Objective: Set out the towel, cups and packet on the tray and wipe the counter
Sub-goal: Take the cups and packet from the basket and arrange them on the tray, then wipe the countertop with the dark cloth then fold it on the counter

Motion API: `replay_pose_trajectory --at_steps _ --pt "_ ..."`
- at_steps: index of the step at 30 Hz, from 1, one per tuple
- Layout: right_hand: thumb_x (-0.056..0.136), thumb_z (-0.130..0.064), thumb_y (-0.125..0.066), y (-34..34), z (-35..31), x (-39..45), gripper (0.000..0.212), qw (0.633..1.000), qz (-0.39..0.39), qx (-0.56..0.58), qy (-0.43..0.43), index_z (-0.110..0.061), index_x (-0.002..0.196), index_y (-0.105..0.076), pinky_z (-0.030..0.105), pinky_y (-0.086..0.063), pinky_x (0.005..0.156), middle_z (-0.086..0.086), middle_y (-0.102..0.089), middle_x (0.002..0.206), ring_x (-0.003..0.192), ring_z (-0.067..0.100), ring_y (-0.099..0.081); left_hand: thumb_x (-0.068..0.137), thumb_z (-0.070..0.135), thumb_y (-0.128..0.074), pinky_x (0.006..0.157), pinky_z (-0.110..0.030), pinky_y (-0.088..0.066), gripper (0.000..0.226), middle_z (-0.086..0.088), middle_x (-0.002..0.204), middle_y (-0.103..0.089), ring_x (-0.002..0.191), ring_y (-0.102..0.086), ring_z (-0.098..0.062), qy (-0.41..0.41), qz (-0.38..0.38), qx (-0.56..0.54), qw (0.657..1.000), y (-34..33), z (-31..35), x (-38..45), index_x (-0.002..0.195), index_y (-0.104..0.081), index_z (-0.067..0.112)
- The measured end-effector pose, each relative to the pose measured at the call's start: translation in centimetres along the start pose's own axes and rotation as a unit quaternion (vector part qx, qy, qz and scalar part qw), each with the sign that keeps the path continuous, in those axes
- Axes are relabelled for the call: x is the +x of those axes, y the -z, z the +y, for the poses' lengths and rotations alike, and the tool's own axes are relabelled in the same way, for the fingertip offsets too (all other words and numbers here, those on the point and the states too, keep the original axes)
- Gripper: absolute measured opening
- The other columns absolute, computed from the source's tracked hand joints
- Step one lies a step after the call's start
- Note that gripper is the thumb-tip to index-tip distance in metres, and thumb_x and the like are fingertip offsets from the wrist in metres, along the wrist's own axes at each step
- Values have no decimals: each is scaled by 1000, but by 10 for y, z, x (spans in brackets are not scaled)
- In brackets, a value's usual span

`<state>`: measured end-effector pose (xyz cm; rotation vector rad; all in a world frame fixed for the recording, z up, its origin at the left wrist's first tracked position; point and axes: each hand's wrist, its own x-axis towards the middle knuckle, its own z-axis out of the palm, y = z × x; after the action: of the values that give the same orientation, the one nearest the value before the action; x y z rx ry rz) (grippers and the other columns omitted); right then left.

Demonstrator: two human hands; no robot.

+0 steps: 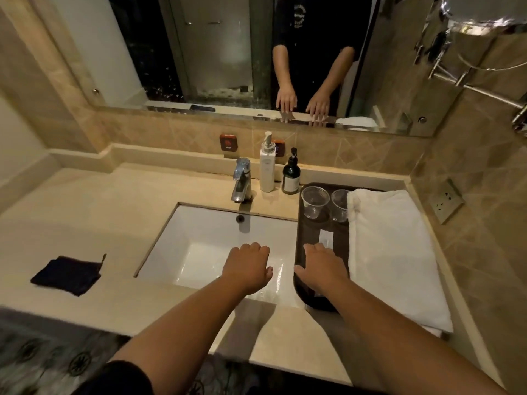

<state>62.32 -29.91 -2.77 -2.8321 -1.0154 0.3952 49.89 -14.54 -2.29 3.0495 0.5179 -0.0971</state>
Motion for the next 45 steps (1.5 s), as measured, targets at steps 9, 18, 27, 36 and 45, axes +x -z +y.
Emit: replay_pose_trajectory --at_steps 9,18,27,36,45 --pt "90 -56 -56 -4 -155 8 58 990 0 2 140 -23 137 -49 39 -48 92 4 -56 132 117 26 -56 92 46 -45 79 -39 -43 43 -6 113 -60 98 -58 -27 140 -5 7 990 20 -127 -74 123 -52 16" --pt "90 -56 -53 -55 -346 35 62 978 -11 0 208 -22 142 -46 40 -48 93 5 -54 137 119 27 -54 96 44 -39 82 -40 -44 48 -8 125 -56 107 -55 -28 226 -17 12 974 9 -331 -146 133 -45 15" --pt "90 -52 -51 -120 -505 38 54 955 -70 -20 287 -21 134 -49 37 -45 86 6 -55 133 113 27 -53 97 38 -37 86 -39 -41 45 -8 128 -55 109 -53 -26 330 -17 -8 944 -7 -530 -204 135 -45 15" --pt "93 -74 -26 -179 -565 59 88 899 -82 -110 417 -19 160 -10 55 0 119 8 3 167 152 34 2 101 43 -29 106 -42 -31 54 -10 151 -36 132 -37 -29 414 12 -88 906 -61 -638 -170 146 -32 14" --pt "81 -52 -74 -198 -557 10 65 876 -78 -109 464 -17 133 -64 40 -42 110 8 -57 142 128 24 -57 98 57 -12 115 -58 1 70 -9 164 -4 149 2 -30 496 3 -82 864 -110 -709 -158 154 -13 15"
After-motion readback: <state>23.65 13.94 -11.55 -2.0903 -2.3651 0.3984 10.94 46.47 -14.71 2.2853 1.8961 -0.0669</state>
